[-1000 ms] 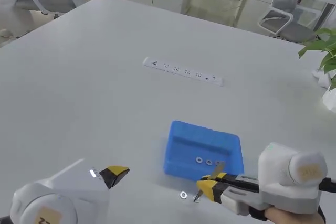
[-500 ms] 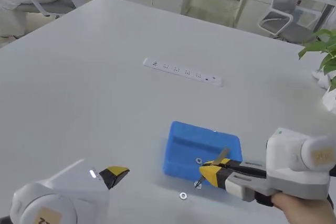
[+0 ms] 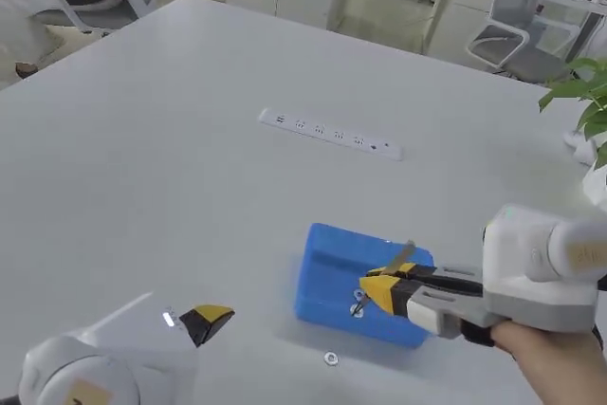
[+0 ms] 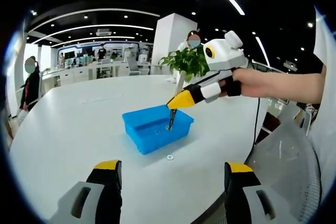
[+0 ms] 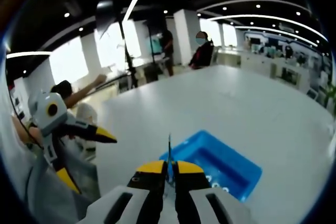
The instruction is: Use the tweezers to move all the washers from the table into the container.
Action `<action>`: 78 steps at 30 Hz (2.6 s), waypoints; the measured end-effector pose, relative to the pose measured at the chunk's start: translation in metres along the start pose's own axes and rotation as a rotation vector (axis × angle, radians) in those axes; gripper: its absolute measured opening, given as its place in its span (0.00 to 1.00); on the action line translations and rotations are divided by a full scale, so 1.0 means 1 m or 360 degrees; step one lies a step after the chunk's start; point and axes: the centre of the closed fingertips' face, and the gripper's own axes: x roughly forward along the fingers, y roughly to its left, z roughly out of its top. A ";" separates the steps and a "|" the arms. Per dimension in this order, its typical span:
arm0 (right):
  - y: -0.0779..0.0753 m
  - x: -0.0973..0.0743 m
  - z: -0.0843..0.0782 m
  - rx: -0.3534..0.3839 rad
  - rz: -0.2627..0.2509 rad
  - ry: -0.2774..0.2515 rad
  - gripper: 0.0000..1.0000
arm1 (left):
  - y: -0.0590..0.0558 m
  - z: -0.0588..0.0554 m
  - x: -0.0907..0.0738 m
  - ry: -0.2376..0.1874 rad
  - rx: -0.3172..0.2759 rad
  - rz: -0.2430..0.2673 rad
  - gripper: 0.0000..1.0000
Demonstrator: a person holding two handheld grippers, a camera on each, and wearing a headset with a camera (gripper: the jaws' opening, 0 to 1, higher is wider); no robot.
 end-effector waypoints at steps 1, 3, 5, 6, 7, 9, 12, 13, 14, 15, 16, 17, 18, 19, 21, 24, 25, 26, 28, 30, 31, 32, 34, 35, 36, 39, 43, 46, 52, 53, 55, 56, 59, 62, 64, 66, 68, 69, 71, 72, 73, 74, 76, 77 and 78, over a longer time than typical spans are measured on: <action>-0.001 0.001 0.002 -0.0004 0.0000 -0.0002 0.03 | 0.000 0.000 0.000 0.0002 0.0002 0.0000 0.81; -0.002 0.002 0.004 -0.0014 -0.0002 -0.0002 0.03 | 0.000 0.000 0.000 0.0000 0.0002 0.0000 0.81; -0.004 0.003 0.006 -0.0022 -0.0004 0.0001 0.03 | 0.001 0.000 0.000 0.0002 0.0000 0.0002 0.81; -0.005 0.003 0.007 -0.0024 -0.0005 0.0001 0.03 | 0.001 0.000 0.000 0.0002 0.0000 0.0002 0.81; -0.007 0.004 0.008 -0.0029 -0.0004 0.0003 0.03 | 0.001 0.000 0.000 0.0002 0.0002 0.0003 0.81; -0.010 0.005 0.009 -0.0038 -0.0006 0.0012 0.03 | 0.001 0.000 0.000 0.0002 0.0001 0.0003 0.81; -0.013 0.007 0.010 -0.0043 -0.0006 0.0018 0.03 | 0.001 0.000 0.000 -0.0001 0.0000 0.0006 0.81; -0.014 0.009 0.011 -0.0045 -0.0005 0.0021 0.03 | 0.001 0.000 0.000 0.0000 -0.0001 0.0006 0.81; -0.015 0.010 0.011 -0.0046 -0.0005 0.0023 0.03 | 0.001 0.000 0.000 0.0001 -0.0002 0.0007 0.81; -0.016 0.012 0.011 -0.0046 -0.0005 0.0026 0.03 | 0.002 0.000 0.000 0.0002 0.0001 0.0011 0.81; -0.016 0.013 0.012 -0.0046 -0.0004 0.0028 0.03 | 0.002 0.000 0.000 0.0002 0.0002 0.0011 0.81; -0.016 0.014 0.012 -0.0047 -0.0005 0.0031 0.03 | 0.002 0.000 0.000 0.0002 0.0000 0.0011 0.81; -0.017 0.016 0.012 -0.0048 -0.0004 0.0034 0.03 | 0.002 0.000 0.000 0.0001 -0.0002 0.0011 0.81; -0.017 0.017 0.012 -0.0048 -0.0004 0.0038 0.03 | 0.002 0.000 0.000 0.0001 -0.0001 0.0014 0.80; -0.019 0.019 0.013 -0.0051 -0.0006 0.0043 0.03 | 0.002 0.000 0.000 0.0000 -0.0003 0.0013 0.80; -0.022 0.024 0.012 -0.0047 -0.0005 0.0056 0.03 | 0.002 0.000 0.000 0.0004 -0.0002 0.0014 0.80; -0.023 0.025 0.011 -0.0047 -0.0006 0.0061 0.03 | 0.002 0.000 0.000 0.0003 -0.0002 0.0013 0.80; -0.025 0.027 0.010 -0.0046 -0.0007 0.0067 0.03 | 0.002 0.000 0.000 0.0004 -0.0002 0.0013 0.80; -0.028 0.030 0.009 -0.0041 -0.0009 0.0075 0.03 | 0.002 -0.001 0.000 0.0008 -0.0004 0.0012 0.80; -0.031 0.032 0.007 -0.0032 -0.0011 0.0085 0.03 | 0.002 -0.001 0.001 0.0010 -0.0003 0.0013 0.80; -0.032 0.033 0.007 -0.0031 -0.0012 0.0088 0.03 | 0.002 -0.001 0.001 0.0010 -0.0003 0.0013 0.80; -0.033 0.034 0.006 -0.0030 -0.0012 0.0093 0.03 | 0.002 -0.001 0.001 0.0011 -0.0004 0.0013 0.80; -0.035 0.037 0.003 -0.0029 -0.0012 0.0110 0.03 | 0.002 -0.001 0.001 0.0012 -0.0004 0.0013 0.80; -0.037 0.038 0.000 -0.0028 -0.0014 0.0121 0.03 | 0.002 -0.002 0.001 0.0014 -0.0004 0.0012 0.80; -0.038 0.039 -0.001 -0.0026 -0.0015 0.0127 0.03 | 0.002 -0.002 0.001 0.0015 -0.0004 0.0011 0.80; -0.042 0.041 -0.005 -0.0002 -0.0018 0.0138 0.03 | 0.002 -0.002 0.001 0.0018 -0.0005 0.0014 0.80; -0.046 0.045 -0.007 0.0019 -0.0021 0.0147 0.03 | 0.002 -0.002 0.001 0.0018 -0.0006 0.0016 0.80; -0.049 0.049 -0.008 0.0033 -0.0022 0.0153 0.03 | 0.001 -0.003 0.002 0.0021 -0.0004 0.0016 0.80; -0.050 0.056 -0.011 0.0051 -0.0017 0.0176 0.03 | 0.002 -0.003 0.002 0.0022 -0.0009 0.0017 0.80; -0.050 0.056 -0.012 0.0051 -0.0017 0.0179 0.03 | 0.002 -0.003 0.002 0.0022 -0.0005 0.0019 0.80; -0.052 0.058 -0.014 0.0051 -0.0016 0.0193 0.03 | 0.002 -0.003 0.002 0.0024 -0.0006 0.0019 0.80; -0.052 0.059 -0.015 0.0049 -0.0016 0.0199 0.03 | 0.003 -0.003 0.002 0.0025 -0.0005 0.0021 0.80; -0.053 0.060 -0.016 0.0053 -0.0016 0.0207 0.03 | 0.003 -0.003 0.002 0.0027 -0.0007 0.0020 0.79; -0.057 0.062 -0.017 0.0060 -0.0017 0.0211 0.03 | 0.003 -0.003 0.002 0.0030 -0.0001 0.0020 0.79; -0.058 0.064 -0.017 0.0063 -0.0019 0.0211 0.03 | 0.003 -0.003 0.002 0.0033 0.0000 0.0020 0.79; -0.058 0.065 -0.017 0.0059 -0.0023 0.0213 0.03 | 0.004 -0.004 0.002 0.0034 0.0001 0.0021 0.79; -0.059 0.066 -0.018 0.0052 -0.0022 0.0218 0.03 | 0.004 -0.004 0.002 0.0037 0.0002 0.0022 0.79; -0.059 0.067 -0.019 0.0045 -0.0024 0.0224 0.03 | 0.004 -0.004 0.001 0.0039 0.0003 0.0023 0.79; -0.059 0.068 -0.020 0.0040 -0.0020 0.0232 0.03 | 0.004 -0.004 0.001 0.0038 0.0004 0.0021 0.79; -0.058 0.068 -0.022 0.0036 -0.0017 0.0237 0.03 | 0.004 -0.004 0.001 0.0039 0.0004 0.0022 0.79; -0.058 0.068 -0.022 0.0034 -0.0017 0.0241 0.03 | 0.004 -0.004 0.001 0.0041 0.0005 0.0024 0.79; -0.058 0.069 -0.024 0.0027 -0.0016 0.0247 0.03 | 0.004 -0.004 0.001 0.0042 0.0007 0.0024 0.78; -0.057 0.069 -0.024 0.0014 -0.0017 0.0240 0.03 | 0.004 -0.005 0.001 0.0044 0.0010 0.0024 0.78; -0.057 0.068 -0.025 0.0015 -0.0018 0.0246 0.03 | 0.004 -0.005 0.001 0.0045 0.0011 0.0025 0.78; -0.058 0.068 -0.025 0.0008 -0.0021 0.0243 0.03 | 0.004 -0.005 0.001 0.0047 0.0011 0.0024 0.78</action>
